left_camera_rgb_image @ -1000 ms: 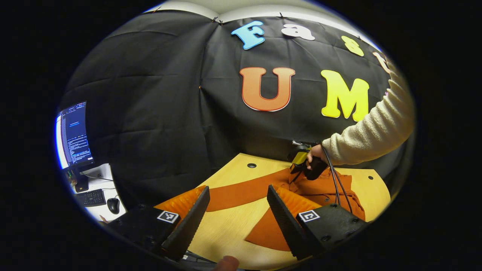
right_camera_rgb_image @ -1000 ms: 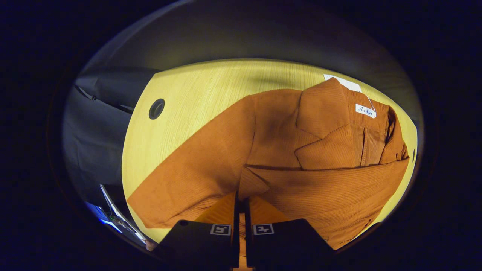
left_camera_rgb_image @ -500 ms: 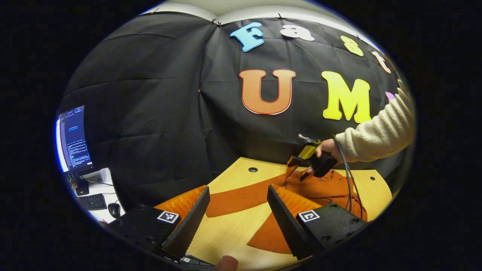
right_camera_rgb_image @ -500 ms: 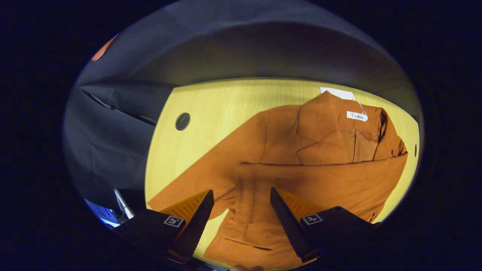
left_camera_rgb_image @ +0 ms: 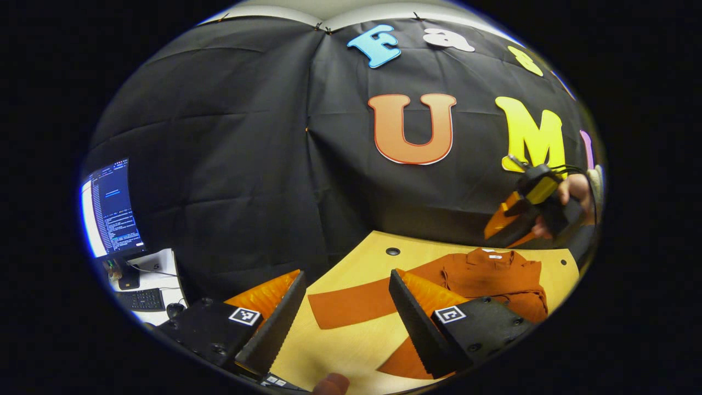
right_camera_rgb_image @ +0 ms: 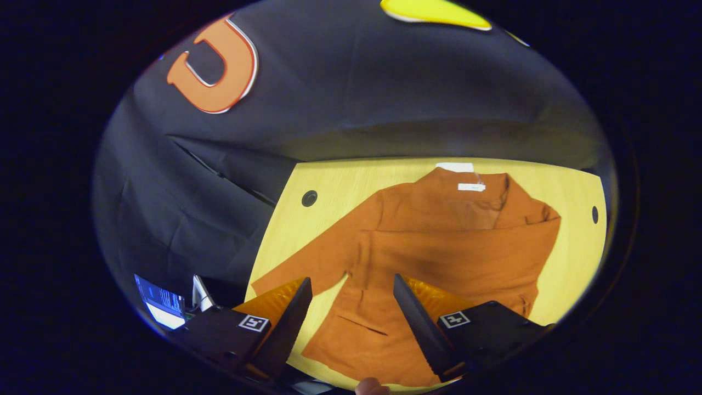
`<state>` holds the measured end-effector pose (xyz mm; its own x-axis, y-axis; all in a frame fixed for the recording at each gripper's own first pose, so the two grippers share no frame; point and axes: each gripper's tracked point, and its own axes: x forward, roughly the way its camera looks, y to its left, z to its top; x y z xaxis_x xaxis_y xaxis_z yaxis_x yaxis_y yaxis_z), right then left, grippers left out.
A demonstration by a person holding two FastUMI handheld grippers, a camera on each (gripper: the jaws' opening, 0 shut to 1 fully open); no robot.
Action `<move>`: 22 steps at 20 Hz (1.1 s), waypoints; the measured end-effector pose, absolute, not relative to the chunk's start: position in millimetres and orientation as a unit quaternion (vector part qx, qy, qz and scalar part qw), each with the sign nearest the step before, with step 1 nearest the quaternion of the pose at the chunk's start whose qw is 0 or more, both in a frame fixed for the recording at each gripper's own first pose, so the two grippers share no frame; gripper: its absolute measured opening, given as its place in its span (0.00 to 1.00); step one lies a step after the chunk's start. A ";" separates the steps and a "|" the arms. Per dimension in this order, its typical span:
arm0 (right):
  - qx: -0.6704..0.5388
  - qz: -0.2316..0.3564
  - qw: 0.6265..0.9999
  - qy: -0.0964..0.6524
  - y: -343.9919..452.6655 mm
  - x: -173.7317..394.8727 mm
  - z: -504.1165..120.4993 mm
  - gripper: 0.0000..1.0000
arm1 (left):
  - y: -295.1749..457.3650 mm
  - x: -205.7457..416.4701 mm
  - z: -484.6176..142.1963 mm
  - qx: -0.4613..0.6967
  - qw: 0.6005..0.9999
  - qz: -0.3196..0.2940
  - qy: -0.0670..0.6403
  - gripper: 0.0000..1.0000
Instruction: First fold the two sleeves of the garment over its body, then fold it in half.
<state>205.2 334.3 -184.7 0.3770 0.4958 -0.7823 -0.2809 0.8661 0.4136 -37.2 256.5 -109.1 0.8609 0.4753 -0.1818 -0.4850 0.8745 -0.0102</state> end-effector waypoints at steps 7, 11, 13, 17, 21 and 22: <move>0.082 0.187 0.858 0.472 214.3 129.7 -203.7 0.96 | 287.4 0.4 -154.5 -0.068 0.952 0.267 0.138 0.99; 0.091 0.147 0.867 0.467 167.5 81.9 -211.7 0.96 | 309.0 9.4 -184.8 -0.087 0.940 0.286 0.165 0.99; 0.089 0.137 0.869 0.468 154.6 59.2 -213.7 0.96 | 317.9 16.4 -197.9 -0.090 0.935 0.291 0.180 1.00; 0.073 0.123 0.888 0.437 132.0 22.7 -196.9 0.96 | 333.1 22.9 -220.9 -0.079 0.929 0.298 0.206 1.00; 0.055 0.121 0.914 0.382 123.2 11.3 -164.0 0.92 | 341.8 31.4 -242.4 -0.077 0.919 0.306 0.235 1.00; 0.053 0.119 0.922 0.364 118.2 13.9 -154.4 0.97 | 346.4 31.6 -249.9 -0.073 0.915 0.310 0.247 1.00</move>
<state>13.9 118.2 -154.4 0.7072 0.2575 -0.6585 -0.1810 0.9662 0.1835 31.6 346.4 -249.9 0.6858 0.5307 -0.4980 -0.6032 0.7973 0.0190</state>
